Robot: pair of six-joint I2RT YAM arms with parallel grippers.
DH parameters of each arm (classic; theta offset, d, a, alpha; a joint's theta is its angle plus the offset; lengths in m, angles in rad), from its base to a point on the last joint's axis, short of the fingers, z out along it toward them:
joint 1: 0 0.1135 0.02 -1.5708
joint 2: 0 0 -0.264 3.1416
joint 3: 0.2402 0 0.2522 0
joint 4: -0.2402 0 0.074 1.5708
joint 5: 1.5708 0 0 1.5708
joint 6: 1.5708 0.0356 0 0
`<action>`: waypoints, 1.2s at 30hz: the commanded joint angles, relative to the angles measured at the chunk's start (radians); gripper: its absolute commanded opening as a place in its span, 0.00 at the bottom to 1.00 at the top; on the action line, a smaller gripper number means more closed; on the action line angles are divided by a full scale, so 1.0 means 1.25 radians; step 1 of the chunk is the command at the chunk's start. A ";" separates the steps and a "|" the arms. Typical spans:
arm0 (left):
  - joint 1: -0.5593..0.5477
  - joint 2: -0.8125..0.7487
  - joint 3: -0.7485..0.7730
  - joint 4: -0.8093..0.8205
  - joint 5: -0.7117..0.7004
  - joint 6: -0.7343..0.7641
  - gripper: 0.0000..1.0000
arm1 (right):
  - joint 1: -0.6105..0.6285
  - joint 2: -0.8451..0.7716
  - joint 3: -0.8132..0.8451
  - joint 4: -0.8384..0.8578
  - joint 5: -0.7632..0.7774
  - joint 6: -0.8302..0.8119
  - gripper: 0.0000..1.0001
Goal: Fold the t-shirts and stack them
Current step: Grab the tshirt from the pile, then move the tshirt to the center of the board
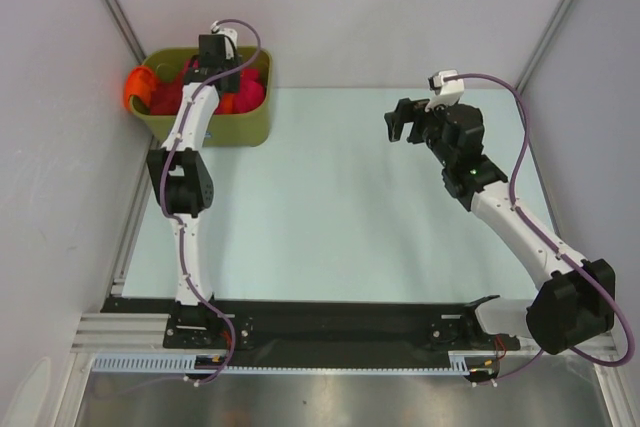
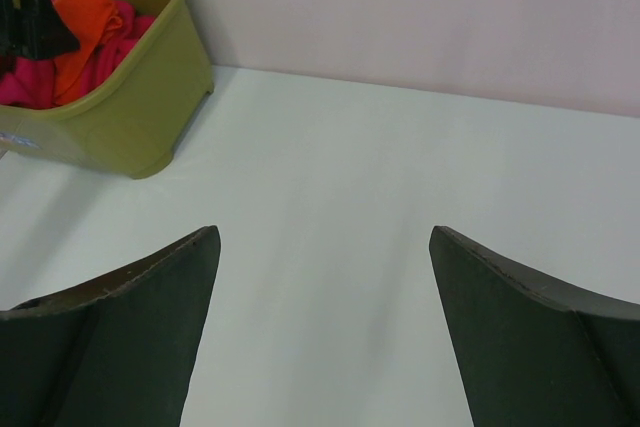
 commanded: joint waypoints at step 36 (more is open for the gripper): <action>0.011 -0.283 0.409 0.518 0.096 0.140 0.00 | 0.064 -0.032 0.043 -0.023 0.053 -0.042 0.93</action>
